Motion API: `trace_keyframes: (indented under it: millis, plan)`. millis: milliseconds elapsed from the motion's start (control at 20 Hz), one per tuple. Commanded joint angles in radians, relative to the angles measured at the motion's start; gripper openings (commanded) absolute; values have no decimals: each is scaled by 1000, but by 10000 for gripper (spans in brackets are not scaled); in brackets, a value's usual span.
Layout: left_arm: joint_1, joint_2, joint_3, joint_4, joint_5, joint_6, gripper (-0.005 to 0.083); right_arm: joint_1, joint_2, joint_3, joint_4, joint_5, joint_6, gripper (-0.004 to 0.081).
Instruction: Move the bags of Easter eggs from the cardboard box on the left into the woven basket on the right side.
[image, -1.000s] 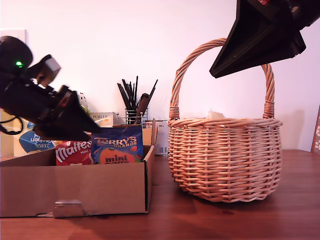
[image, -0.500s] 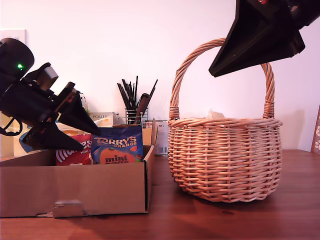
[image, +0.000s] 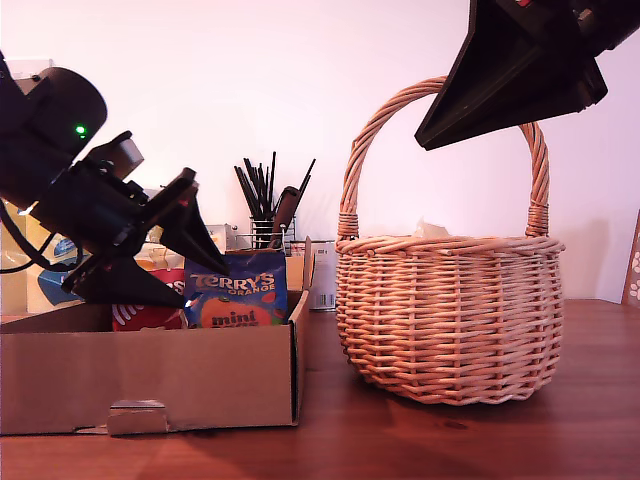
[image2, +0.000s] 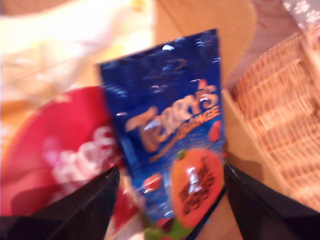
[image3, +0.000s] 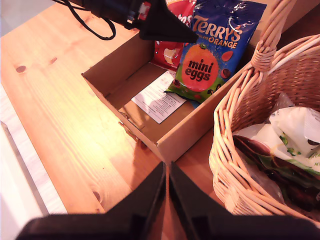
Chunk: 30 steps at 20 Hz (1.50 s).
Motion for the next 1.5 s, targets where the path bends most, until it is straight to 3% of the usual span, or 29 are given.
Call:
trace_keyframes:
  millis: [0, 500, 600, 750, 900, 1200, 1450]
  plan:
    - [-5, 11, -16, 10, -6, -24, 607, 5, 0, 9, 6, -2, -2, -12]
    - [-58, 12, -16, 12, -2, -39, 602, 5, 0, 9, 21, -3, -8, -12]
    - [-58, 12, -16, 12, 34, -37, 554, 5, 0, 9, 21, -3, -8, -12]
    - [-58, 12, -16, 5, 81, -6, 416, 5, 0, 9, 23, -3, -8, -12]
    - [-59, 12, -16, -29, 111, 50, 302, 5, 0, 9, 23, -3, -8, -12]
    - [-77, 12, -16, -76, 108, 314, 302, 5, 0, 9, 23, -3, -7, -12]
    - [-150, 12, -16, -35, -14, 418, 302, 5, 0, 9, 22, -3, -6, -12]
